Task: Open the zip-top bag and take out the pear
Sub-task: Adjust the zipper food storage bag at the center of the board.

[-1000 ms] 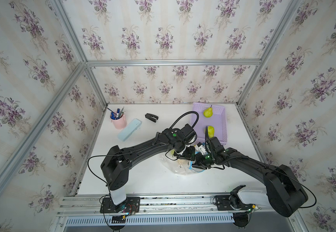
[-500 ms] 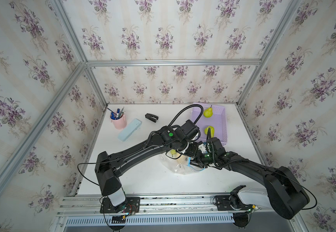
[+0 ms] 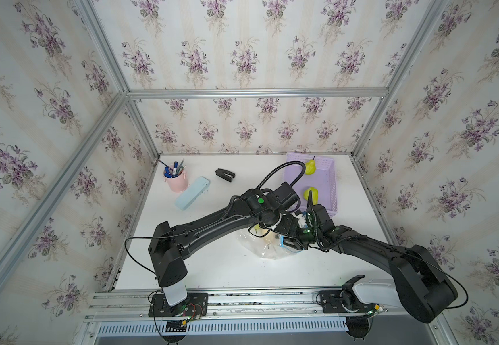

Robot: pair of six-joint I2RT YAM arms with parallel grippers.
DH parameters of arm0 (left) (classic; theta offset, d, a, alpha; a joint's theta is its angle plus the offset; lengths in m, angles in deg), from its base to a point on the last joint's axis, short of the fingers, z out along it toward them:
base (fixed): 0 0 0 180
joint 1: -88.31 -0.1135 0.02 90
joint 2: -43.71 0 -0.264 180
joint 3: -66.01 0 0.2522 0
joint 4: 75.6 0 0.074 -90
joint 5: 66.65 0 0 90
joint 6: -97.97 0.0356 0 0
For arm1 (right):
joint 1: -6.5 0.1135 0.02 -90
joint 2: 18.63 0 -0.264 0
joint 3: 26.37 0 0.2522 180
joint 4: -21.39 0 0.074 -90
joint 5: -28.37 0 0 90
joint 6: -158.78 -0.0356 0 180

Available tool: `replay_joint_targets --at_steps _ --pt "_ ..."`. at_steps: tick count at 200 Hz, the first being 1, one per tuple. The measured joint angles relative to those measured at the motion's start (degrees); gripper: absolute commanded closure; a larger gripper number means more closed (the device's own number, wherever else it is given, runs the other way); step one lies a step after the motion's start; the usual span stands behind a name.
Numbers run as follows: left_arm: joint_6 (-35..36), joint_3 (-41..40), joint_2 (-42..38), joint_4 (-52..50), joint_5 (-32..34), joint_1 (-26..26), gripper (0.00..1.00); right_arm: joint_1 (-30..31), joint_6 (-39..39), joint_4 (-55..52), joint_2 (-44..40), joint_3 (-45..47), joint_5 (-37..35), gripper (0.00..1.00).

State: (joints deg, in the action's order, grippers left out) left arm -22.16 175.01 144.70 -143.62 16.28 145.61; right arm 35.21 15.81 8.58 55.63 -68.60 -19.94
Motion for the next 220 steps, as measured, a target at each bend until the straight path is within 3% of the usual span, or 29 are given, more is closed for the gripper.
replay_joint_targets --at_steps 28,33,42,55,89,164,220 --pt "1.8 0.3 3.3 -1.0 2.0 0.2 0.29 0.0 0.0 0.1 -0.2 0.2 -0.2 0.53" --pt "2.2 0.5 3.8 -1.2 2.5 0.3 0.35 -0.1 -0.5 0.0 -0.3 0.2 -0.2 0.53" --pt "2.4 1.1 4.8 -1.1 3.7 0.3 0.59 -0.2 -0.6 0.0 -0.5 0.3 -0.2 0.53" --pt "3.5 2.9 6.6 -1.5 4.7 0.3 0.82 -0.1 -0.5 0.3 -0.9 0.6 0.0 0.53" --pt "5.9 5.3 9.4 -1.7 6.3 0.2 0.99 0.0 -1.4 1.5 -2.1 3.0 0.2 0.53" --pt "4.6 10.4 1.1 -3.6 8.9 1.9 1.0 1.3 -8.7 11.6 -0.7 3.4 0.6 0.52" --pt "0.0 2.8 -2.7 1.2 8.4 3.6 1.0 1.7 -13.1 17.7 1.7 1.2 1.0 0.48"
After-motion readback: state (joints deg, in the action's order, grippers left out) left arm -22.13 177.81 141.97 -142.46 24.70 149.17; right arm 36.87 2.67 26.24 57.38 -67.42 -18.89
